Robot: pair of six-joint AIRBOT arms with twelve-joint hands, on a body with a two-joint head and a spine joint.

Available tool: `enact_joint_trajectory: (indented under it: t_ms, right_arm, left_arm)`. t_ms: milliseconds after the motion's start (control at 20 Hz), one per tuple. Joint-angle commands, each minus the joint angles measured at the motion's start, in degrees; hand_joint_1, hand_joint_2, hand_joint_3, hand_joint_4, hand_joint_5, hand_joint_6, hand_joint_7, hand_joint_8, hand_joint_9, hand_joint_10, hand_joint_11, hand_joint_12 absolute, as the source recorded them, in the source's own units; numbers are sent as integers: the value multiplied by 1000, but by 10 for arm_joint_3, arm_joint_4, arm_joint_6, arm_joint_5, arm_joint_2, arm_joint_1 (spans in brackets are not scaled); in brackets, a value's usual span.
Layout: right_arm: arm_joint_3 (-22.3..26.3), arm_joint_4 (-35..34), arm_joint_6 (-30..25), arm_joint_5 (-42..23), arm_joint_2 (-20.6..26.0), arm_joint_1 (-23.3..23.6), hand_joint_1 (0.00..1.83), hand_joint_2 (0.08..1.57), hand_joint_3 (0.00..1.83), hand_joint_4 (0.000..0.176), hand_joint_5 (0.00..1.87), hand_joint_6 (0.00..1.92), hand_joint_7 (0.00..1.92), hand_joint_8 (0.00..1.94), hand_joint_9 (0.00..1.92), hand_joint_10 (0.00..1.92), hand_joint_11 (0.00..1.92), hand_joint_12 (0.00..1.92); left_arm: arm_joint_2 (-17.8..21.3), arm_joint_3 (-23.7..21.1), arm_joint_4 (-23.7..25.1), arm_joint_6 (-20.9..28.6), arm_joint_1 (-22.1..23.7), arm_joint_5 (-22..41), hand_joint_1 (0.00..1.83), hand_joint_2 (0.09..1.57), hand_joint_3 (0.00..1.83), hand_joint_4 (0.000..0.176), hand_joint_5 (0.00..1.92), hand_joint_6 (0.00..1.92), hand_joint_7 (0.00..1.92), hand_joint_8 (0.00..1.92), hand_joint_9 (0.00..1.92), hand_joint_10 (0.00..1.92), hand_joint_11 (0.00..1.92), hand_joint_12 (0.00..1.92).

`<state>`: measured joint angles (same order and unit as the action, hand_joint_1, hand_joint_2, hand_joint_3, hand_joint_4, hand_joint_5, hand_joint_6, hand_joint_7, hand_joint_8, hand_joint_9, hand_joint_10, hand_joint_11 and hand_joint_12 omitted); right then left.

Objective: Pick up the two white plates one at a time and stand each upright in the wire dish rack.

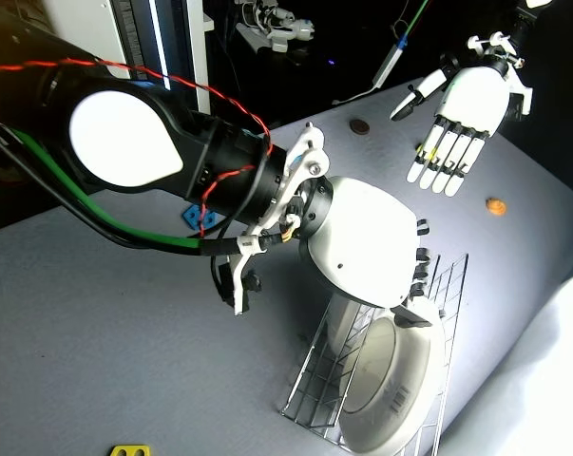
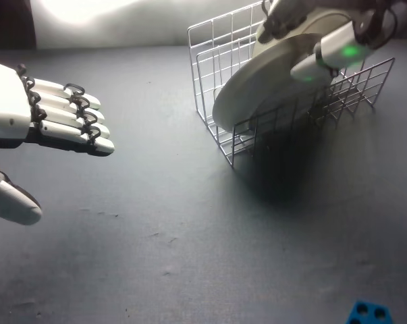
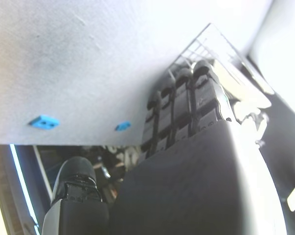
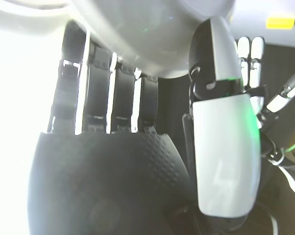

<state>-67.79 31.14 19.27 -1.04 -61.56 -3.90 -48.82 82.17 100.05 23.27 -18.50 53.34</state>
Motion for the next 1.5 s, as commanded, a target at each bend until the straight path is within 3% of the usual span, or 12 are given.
enact_joint_trajectory:
  t_ms: [0,350,550,700,950,1100,1350,1450]
  right_arm:
    - [4,-3,-1,-58,4,16,1052,1063,0,0,724,1,773,1,735,2,211,1181]
    - [23,-22,-1,-83,42,44,1045,1067,5,0,728,1,784,0,749,3,227,1150]
    - [23,-22,18,-130,70,48,1046,1070,5,0,734,3,791,2,756,4,237,1145]
    - [23,-96,94,-148,102,52,1026,1068,3,0,738,4,793,2,755,3,244,1143]
    - [23,-127,180,-162,122,47,1032,1066,1,0,752,5,808,3,774,7,246,1165]
    - [23,-208,298,-175,129,49,1031,1053,0,0,770,11,826,9,790,13,270,1175]
    - [24,-208,320,-188,146,56,1033,1042,0,0,772,7,807,2,774,4,257,1120]
    - [28,-208,330,-195,150,55,1021,1048,0,0,764,2,809,3,772,3,252,1075]
  left_arm:
    - [7,-1,-38,-4,2,13,0,1125,0,0,115,10,125,10,79,11,0,0]
    - [12,-16,-38,-16,16,37,0,1126,1,0,108,5,112,4,63,3,0,0]
    - [20,-34,-50,-15,34,44,0,1124,0,0,106,5,118,8,69,5,0,0]
    - [34,-57,-30,-15,33,60,0,1130,3,0,105,3,110,3,62,1,0,0]
    - [46,-60,-17,-22,26,97,0,1127,1,0,110,5,115,4,69,6,0,0]
    - [46,-54,-12,-30,21,99,0,1124,0,0,103,5,106,3,68,5,0,0]
    - [46,-58,-12,-29,28,94,0,1146,8,0,147,18,158,20,113,20,22,10]
    - [46,-61,-12,-27,24,94,0,1157,0,0,182,4,210,4,172,8,8,170]
